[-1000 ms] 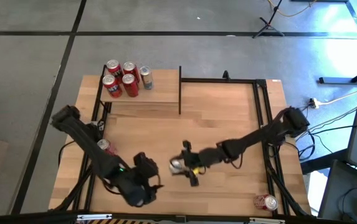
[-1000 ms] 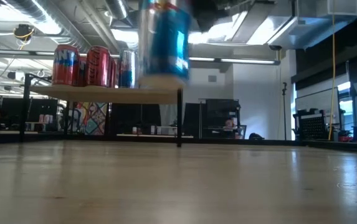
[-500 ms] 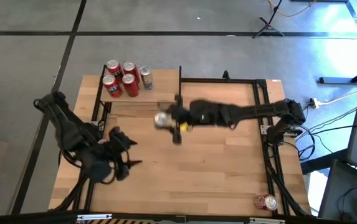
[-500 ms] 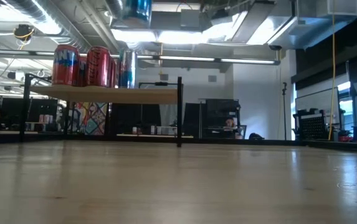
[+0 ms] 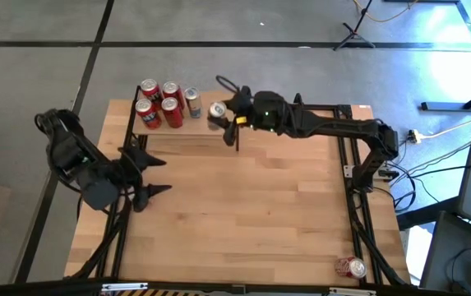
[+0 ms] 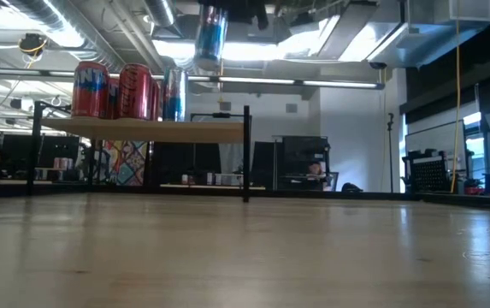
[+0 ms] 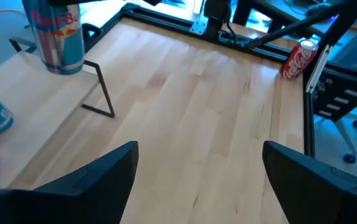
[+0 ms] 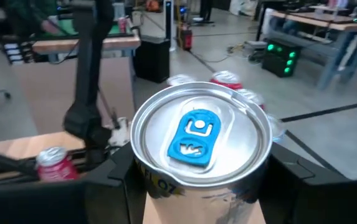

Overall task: Place canned beverage on shelf
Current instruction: Put the blue soda can on the shelf aligned with the other blue soda can

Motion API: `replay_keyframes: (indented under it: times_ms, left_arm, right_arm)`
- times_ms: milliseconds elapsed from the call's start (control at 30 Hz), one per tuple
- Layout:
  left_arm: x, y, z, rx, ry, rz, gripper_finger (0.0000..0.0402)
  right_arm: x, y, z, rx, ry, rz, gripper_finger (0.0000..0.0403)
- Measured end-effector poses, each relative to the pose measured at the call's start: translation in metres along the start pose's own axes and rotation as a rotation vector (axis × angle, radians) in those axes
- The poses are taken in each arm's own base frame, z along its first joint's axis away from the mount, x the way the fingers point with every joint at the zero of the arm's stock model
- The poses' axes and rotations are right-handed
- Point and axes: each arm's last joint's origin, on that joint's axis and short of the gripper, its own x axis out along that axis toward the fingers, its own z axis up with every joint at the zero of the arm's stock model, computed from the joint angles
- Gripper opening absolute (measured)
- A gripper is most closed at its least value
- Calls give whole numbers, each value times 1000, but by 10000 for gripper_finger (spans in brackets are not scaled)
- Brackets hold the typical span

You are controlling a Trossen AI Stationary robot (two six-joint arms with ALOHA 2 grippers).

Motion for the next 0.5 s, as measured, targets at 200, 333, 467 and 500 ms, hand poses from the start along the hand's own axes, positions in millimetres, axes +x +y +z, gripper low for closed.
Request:
replay_keyframes:
  times_ms: [200,333,467,500]
  left_arm:
    - [-5,7,2,-18,-30,7,331]
    - [-6,8,3,-16,-36,11,331]
    - [-6,9,2,-10,-32,16,331]
    - [-6,9,2,-11,-33,16,331]
  right_arm:
    - [17,-14,-4,13,-54,6,206]
    - [36,-16,-8,24,-23,30,206]
    - [55,-15,-8,23,3,31,206]
    - [60,-15,-8,23,8,30,206]
